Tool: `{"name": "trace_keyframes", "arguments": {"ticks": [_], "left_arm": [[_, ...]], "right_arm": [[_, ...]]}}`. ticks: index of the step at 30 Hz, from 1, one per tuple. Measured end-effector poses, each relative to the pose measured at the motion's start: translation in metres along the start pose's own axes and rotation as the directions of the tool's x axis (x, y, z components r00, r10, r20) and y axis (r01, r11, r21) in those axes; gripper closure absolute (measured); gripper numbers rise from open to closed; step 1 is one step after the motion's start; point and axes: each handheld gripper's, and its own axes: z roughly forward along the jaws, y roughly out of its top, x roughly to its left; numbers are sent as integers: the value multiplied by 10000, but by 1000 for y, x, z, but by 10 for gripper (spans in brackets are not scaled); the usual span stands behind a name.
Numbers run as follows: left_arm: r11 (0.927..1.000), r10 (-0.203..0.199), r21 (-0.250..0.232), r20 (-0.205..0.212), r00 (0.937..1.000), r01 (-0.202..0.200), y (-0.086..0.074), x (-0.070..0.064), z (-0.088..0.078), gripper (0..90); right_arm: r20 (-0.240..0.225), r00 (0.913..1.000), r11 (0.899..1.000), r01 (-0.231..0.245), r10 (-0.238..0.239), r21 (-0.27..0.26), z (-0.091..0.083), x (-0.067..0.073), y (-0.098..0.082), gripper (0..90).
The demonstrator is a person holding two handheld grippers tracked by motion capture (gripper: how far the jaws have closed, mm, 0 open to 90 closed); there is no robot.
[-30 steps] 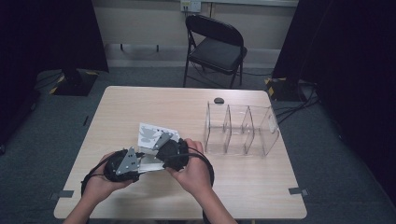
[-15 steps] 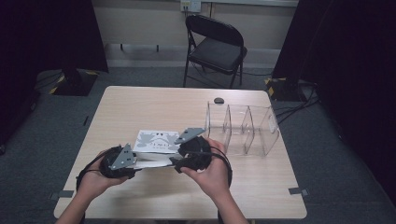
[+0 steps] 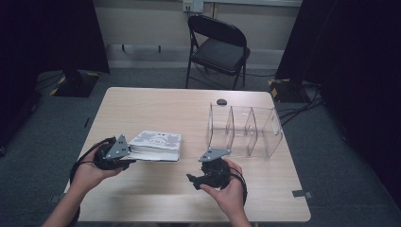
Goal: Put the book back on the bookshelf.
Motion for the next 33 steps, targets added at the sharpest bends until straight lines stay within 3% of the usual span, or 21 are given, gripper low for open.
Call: {"name": "trace_keyframes", "arguments": {"ticks": [5, 9, 17, 22, 24, 29, 33], "left_arm": [[10000, -38, 14, 7, 10000, 38, 1, 1, 0, 652], [10000, -30, 7, 8, 10000, 30, 1, 1, 0, 652], [10000, 26, 34, -33, 10000, -26, 1, 0, 0, 650], [10000, 41, 58, -13, 10000, -41, 2, -2, 0, 647], [9999, 77, 141, 5, 10000, -77, 3, -2, 0, 646], [9994, 179, 289, -56, 9998, -177, 5, -5, 0, 647], [9995, 125, 301, 3, 9999, -125, 8, -11, -6, 648]], "right_arm": [[-5, 9998, 9997, 222, -222, -115, 17, 4, 4, 263], [55, 9992, 9972, 405, -403, -632, 19, 9, 18, 274], [147, 9960, 9938, 885, -877, -673, 27, 11, 40, 337], [38, 9970, 9928, 776, -776, -916, 30, 10, 51, 361], [250, 9943, 9905, 1056, -1038, -881, 32, 11, 55, 352], [477, 9903, 9889, 1332, -1303, -653, 27, 14, 56, 431], [105, 9947, 9909, 1027, -1022, -871, 18, 15, 53, 462]]}}
